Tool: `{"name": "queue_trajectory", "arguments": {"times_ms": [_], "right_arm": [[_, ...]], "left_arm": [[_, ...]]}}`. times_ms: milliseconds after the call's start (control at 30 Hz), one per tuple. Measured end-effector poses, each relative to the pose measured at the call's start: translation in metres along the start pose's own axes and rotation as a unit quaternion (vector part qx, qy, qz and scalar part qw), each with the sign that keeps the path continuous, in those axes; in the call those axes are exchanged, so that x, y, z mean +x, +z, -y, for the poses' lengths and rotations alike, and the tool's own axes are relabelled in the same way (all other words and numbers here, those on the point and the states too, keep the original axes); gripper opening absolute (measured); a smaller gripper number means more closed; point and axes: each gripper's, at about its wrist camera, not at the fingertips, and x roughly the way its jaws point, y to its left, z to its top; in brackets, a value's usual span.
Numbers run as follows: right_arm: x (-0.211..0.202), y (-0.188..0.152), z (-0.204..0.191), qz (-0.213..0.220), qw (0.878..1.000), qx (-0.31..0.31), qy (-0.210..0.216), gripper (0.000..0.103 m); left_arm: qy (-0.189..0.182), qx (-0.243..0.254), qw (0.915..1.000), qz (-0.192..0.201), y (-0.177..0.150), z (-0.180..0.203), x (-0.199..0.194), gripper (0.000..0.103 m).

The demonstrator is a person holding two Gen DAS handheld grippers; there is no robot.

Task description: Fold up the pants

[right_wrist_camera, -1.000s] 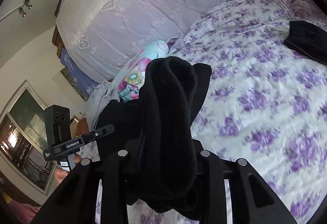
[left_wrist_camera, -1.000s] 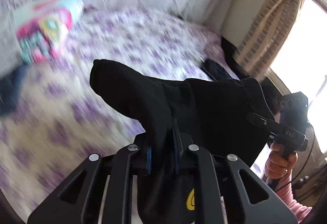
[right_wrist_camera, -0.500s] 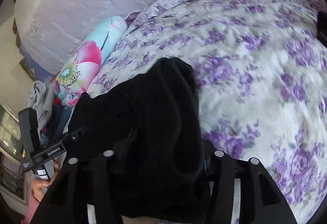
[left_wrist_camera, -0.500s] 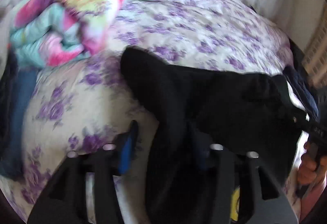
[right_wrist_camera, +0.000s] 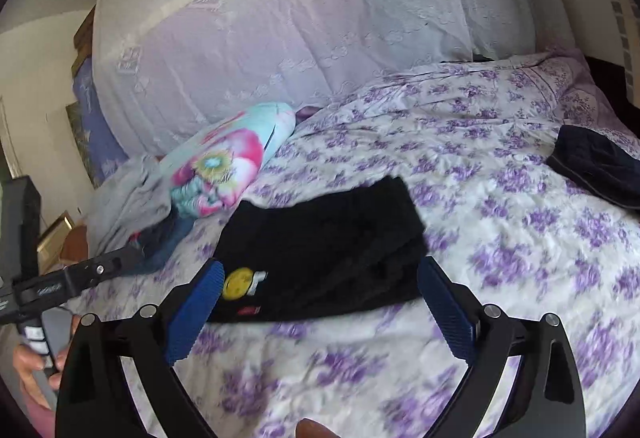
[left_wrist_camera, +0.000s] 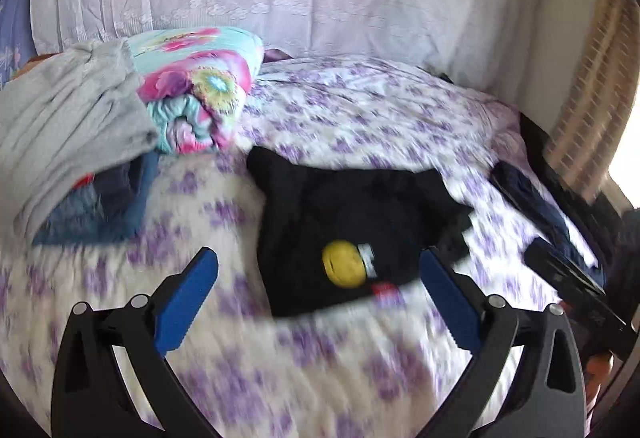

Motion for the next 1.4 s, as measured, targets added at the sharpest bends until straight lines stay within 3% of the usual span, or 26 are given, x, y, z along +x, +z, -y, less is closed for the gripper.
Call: {"name": "queue_trajectory", "arguments": {"times_ms": [67,133,233,267,333,400,467,533,567,633,700,767,833,867,933,1033,1133,1200,1267,1333,1367,1400], "right_arm": [[0.003,-0.009,-0.013,-0.003,0.999,-0.029,0.014,0.097],[0.016,0.002,-0.028,-0.011,0.998,-0.048,0.039,0.091],[0.072,0.039,-0.052,-0.039,0.993,-0.03,0.111,0.076],[0.102,0.049,-0.064,-0.064,0.991,-0.029,0.115,0.071],[0.171,0.057,-0.088,-0.122,0.987,-0.046,0.094,0.052],[0.221,0.047,-0.107,-0.164,0.981,-0.075,0.073,0.042],[0.271,0.017,-0.13,-0.228,0.964,-0.13,0.04,0.041],[0.268,0.004,-0.156,-0.196,0.957,-0.214,0.006,0.042],[0.257,0.007,-0.163,-0.192,0.955,-0.225,0.022,0.042],[0.221,0.023,-0.151,-0.168,0.968,-0.153,0.109,0.041],[0.198,0.028,-0.135,-0.151,0.972,-0.101,0.15,0.041],[0.195,0.013,-0.117,-0.184,0.965,-0.066,0.178,0.042],[0.203,-0.016,-0.112,-0.244,0.951,-0.09,0.168,0.037],[0.192,-0.02,-0.115,-0.226,0.953,-0.12,0.162,0.038],[0.166,-0.017,-0.116,-0.205,0.955,-0.137,0.166,0.054],[0.132,0.0,-0.102,-0.159,0.962,-0.086,0.207,0.061],[0.126,0.024,-0.087,-0.117,0.971,-0.058,0.201,0.061],[0.128,0.038,-0.066,-0.098,0.98,-0.018,0.172,0.061],[0.133,0.038,-0.04,-0.102,0.982,0.028,0.158,0.061],[0.142,0.027,-0.021,-0.12,0.982,0.047,0.139,0.057],[0.147,0.018,-0.008,-0.129,0.984,0.055,0.113,0.056],[0.15,0.009,0.006,-0.138,0.984,0.066,0.093,0.044]], "left_arm": [[-0.008,0.016,0.9998,0.005,-0.024,0.004,-0.004,0.099],[0.003,0.024,0.9996,0.012,-0.049,-0.001,-0.006,0.099],[0.032,0.008,0.9993,0.016,-0.063,-0.019,-0.005,0.099],[0.027,-0.008,0.9994,0.018,-0.063,-0.026,-0.005,0.099],[0.024,-0.041,0.9982,0.036,-0.06,-0.043,-0.011,0.099],[0.016,-0.069,0.9963,0.048,-0.06,-0.057,-0.017,0.099],[0.014,-0.098,0.9942,0.043,-0.06,-0.072,-0.016,0.099],[0.0,-0.123,0.9917,0.036,-0.061,-0.081,-0.015,0.099],[-0.015,-0.14,0.9896,0.029,-0.061,-0.087,-0.013,0.099],[-0.031,-0.164,0.9857,0.022,-0.063,-0.094,-0.01,0.099],[-0.04,-0.183,0.9821,0.019,-0.065,-0.099,-0.008,0.099],[-0.032,-0.181,0.9828,0.017,-0.066,-0.098,-0.008,0.099],[-0.022,-0.175,0.9841,0.018,-0.066,-0.096,-0.007,0.099],[-0.018,-0.171,0.9849,0.017,-0.067,-0.095,-0.006,0.099],[-0.009,-0.162,0.9867,0.012,-0.067,-0.091,-0.003,0.099],[0.003,-0.152,0.9883,0.0,-0.063,-0.085,0.0,0.099],[-0.032,-0.124,0.9916,-0.019,-0.032,-0.076,0.007,0.099],[-0.03,-0.072,0.9969,-0.007,0.008,-0.063,0.018,0.099],[-0.02,-0.016,0.9996,0.014,0.043,-0.049,0.039,0.099],[-0.053,0.027,0.9982,0.006,0.068,-0.036,0.074,0.098],[-0.077,0.04,0.9962,-0.007,0.076,-0.031,0.096,0.095],[-0.088,0.044,0.9949,-0.023,0.08,-0.029,0.121,0.077]]}}
